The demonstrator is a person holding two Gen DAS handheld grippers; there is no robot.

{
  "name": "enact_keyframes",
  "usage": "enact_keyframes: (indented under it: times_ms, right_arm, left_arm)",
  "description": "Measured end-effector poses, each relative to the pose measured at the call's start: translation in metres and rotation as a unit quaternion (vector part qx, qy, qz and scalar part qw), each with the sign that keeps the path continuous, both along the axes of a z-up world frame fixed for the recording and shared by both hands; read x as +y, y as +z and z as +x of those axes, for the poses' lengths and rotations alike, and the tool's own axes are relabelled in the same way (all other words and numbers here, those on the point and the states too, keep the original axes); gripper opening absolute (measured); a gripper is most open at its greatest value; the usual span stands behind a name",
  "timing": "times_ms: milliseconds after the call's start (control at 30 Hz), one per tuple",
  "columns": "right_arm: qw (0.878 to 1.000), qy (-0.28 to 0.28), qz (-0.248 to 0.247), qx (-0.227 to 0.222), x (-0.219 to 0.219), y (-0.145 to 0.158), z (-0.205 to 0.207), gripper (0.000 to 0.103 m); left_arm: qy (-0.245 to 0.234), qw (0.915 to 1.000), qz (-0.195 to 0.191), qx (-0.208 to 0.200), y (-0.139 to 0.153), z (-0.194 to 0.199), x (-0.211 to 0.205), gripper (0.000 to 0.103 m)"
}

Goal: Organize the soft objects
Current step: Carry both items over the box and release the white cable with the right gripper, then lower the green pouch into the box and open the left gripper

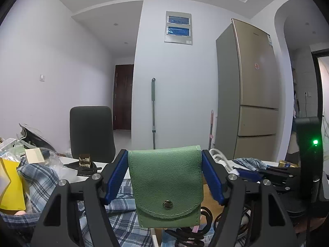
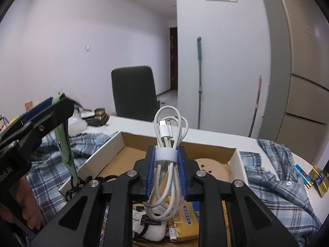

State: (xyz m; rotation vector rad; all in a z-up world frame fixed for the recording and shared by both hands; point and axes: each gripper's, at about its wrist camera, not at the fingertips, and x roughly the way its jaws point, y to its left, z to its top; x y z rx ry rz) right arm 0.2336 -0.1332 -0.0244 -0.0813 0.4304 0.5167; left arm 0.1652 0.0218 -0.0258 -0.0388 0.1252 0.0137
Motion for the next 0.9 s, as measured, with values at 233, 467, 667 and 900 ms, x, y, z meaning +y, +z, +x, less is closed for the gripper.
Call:
enact_keyframes:
  times_ms: [233, 467, 667, 900]
  right_arm:
    - [0.999, 0.021, -0.025, 0.028, 0.013, -0.005, 0.009, 0.025]
    - [1.0, -0.017, -0.007, -0.015, -0.001, 0.001, -0.004, 0.06]
    - [0.993, -0.099, 0.008, -0.056, -0.028, 0.009, -0.01, 0.06]
    - [0.992, -0.107, 0.006, -0.062, -0.036, 0.01, -0.01, 0.062]
  left_arm:
    - [-0.001, 1.0, 0.0, 0.006, -0.001, 0.003, 0.0, 0.072]
    - [-0.01, 0.9999, 0.0, 0.005, 0.0, 0.003, 0.0, 0.072]
    - [-0.079, 0.9948, 0.021, 0.06, 0.009, 0.019, -0.016, 0.072]
    - [-0.094, 0.9858, 0.042, 0.133, 0.013, 0.057, -0.035, 0.072]
